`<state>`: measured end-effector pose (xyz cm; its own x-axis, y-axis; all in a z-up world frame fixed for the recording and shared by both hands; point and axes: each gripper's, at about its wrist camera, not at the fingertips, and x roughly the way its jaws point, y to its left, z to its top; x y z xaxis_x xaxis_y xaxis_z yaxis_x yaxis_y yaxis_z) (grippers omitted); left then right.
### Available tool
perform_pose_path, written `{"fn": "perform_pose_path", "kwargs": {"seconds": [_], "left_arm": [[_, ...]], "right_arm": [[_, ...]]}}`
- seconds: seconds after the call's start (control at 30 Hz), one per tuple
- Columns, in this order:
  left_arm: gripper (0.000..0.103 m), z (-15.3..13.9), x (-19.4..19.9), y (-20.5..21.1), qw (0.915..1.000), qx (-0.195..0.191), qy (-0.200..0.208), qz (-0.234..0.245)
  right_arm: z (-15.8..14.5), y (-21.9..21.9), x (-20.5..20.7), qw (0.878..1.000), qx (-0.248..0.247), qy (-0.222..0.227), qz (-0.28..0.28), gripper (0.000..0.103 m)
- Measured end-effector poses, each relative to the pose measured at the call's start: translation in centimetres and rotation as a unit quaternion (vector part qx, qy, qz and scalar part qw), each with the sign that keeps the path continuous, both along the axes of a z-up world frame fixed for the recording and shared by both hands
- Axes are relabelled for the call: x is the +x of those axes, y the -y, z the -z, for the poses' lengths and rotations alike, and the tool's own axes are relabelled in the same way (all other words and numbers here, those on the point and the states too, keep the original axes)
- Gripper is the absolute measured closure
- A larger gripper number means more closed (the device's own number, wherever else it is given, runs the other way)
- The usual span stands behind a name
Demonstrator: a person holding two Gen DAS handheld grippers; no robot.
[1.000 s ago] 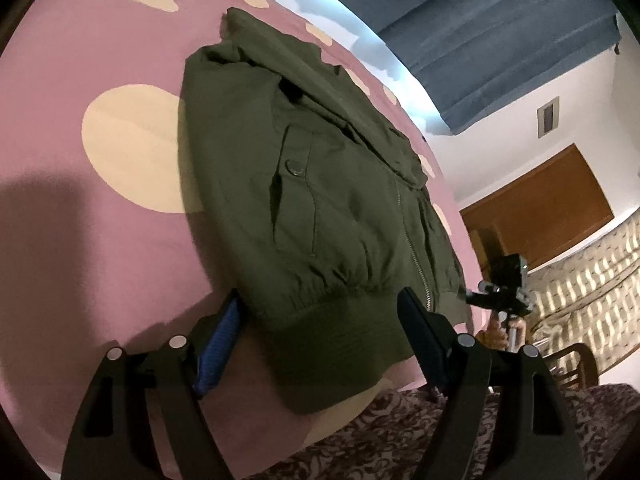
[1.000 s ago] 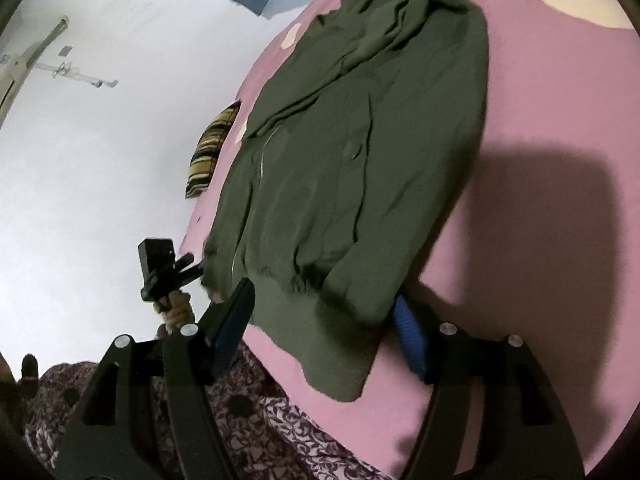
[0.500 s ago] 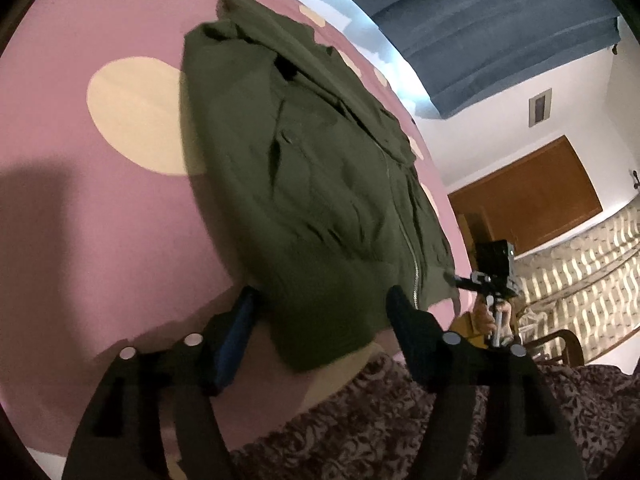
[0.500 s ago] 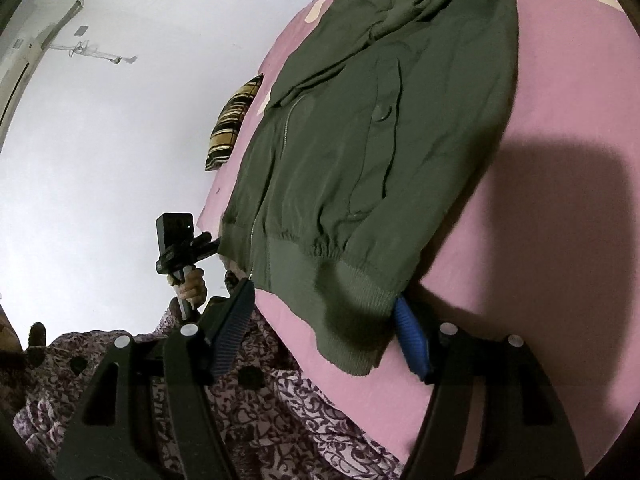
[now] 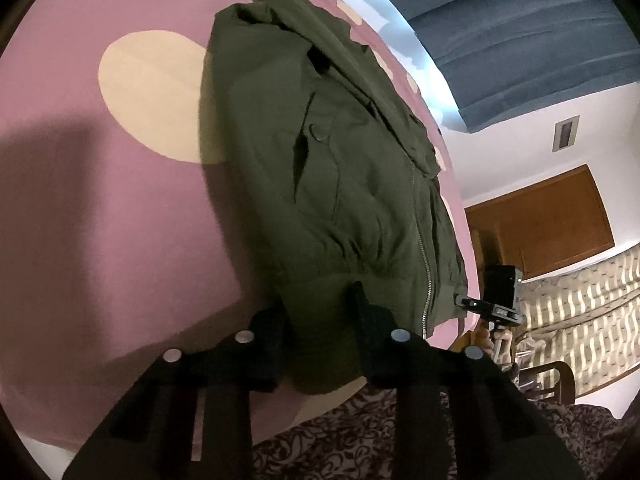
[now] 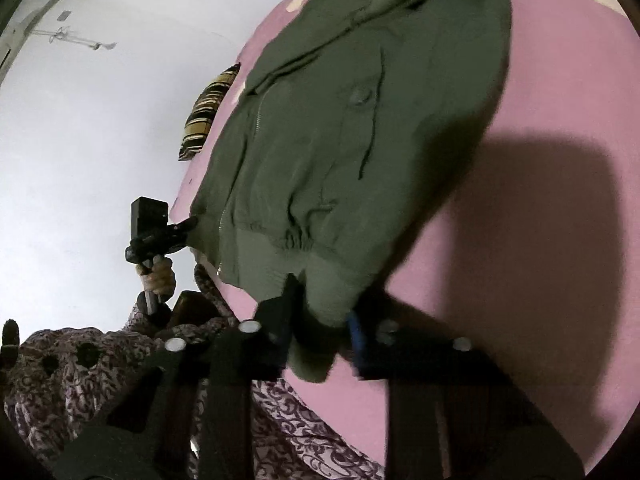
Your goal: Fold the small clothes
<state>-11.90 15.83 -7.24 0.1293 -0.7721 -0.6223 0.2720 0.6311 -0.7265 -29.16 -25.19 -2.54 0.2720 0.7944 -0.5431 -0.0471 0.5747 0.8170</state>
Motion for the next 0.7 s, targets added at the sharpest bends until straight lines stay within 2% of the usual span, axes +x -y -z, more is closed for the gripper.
{"fn": "perform_pose_path", "kwargs": {"seconds": [0.07, 0.17, 0.23, 0.4, 0.5, 0.57, 0.7], "left_arm": [[0.082, -0.6, -0.2, -0.1, 0.9998, -0.013, 0.014, 0.003], [0.088, -1.5, -0.1, -0.6, 0.9963, -0.084, 0.018, 0.000], [0.089, -2.0, 0.1, -0.6, 0.9933, -0.115, 0.016, -0.003], [0.090, -4.3, 1.8, -0.1, 0.9803, -0.196, 0.018, -0.018], [0.090, -5.7, 3.6, 0.5, 0.9719, -0.232, 0.020, -0.034], [0.090, -6.5, 5.1, 0.9, 0.9678, -0.248, 0.022, -0.041], [0.090, -7.1, 8.5, 2.1, 0.9676, -0.246, 0.029, -0.052]], "right_arm": [[-0.1, 0.3, -0.1, 1.000, 0.013, 0.000, 0.006, 0.089], [-0.8, 1.1, -0.3, 0.998, 0.052, 0.015, 0.021, 0.091], [-1.2, 1.7, -0.4, 0.996, 0.081, 0.027, 0.032, 0.091], [-2.7, 3.0, 0.2, 0.984, 0.157, 0.059, 0.066, 0.092], [-2.9, 4.3, 1.3, 0.974, 0.193, 0.070, 0.092, 0.092], [-3.0, 5.5, 2.5, 0.967, 0.212, 0.077, 0.115, 0.092], [-2.6, 6.9, 5.3, 0.957, 0.239, 0.079, 0.144, 0.092]]}}
